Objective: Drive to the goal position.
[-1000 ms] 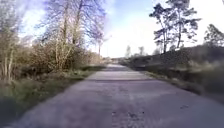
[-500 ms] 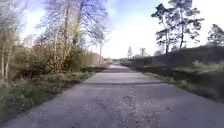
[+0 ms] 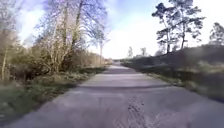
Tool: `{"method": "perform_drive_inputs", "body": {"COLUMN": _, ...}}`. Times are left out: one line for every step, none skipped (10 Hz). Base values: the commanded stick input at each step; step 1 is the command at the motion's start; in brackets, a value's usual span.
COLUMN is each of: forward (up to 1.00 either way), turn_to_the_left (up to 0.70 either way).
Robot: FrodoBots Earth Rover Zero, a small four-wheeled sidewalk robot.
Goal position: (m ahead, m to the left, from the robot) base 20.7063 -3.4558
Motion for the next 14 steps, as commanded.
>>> {"method": "perform_drive_inputs", "body": {"forward": 1.0, "turn_to_the_left": 0.0}}
{"method": "perform_drive_inputs", "body": {"forward": 1.0, "turn_to_the_left": 0.0}}
{"method": "perform_drive_inputs", "body": {"forward": 1.0, "turn_to_the_left": 0.0}}
{"method": "perform_drive_inputs", "body": {"forward": 1.0, "turn_to_the_left": 0.0}}
{"method": "perform_drive_inputs", "body": {"forward": 1.0, "turn_to_the_left": 0.0}}
{"method": "perform_drive_inputs", "body": {"forward": 1.0, "turn_to_the_left": 0.0}}
{"method": "perform_drive_inputs", "body": {"forward": 1.0, "turn_to_the_left": 0.0}}
{"method": "perform_drive_inputs", "body": {"forward": 1.0, "turn_to_the_left": 0.0}}
{"method": "perform_drive_inputs", "body": {"forward": 1.0, "turn_to_the_left": 0.0}}
{"method": "perform_drive_inputs", "body": {"forward": 1.0, "turn_to_the_left": 0.0}}
{"method": "perform_drive_inputs", "body": {"forward": 1.0, "turn_to_the_left": 0.0}}
{"method": "perform_drive_inputs", "body": {"forward": 1.0, "turn_to_the_left": 0.0}}
{"method": "perform_drive_inputs", "body": {"forward": 1.0, "turn_to_the_left": 0.0}}
{"method": "perform_drive_inputs", "body": {"forward": 1.0, "turn_to_the_left": 0.0}}
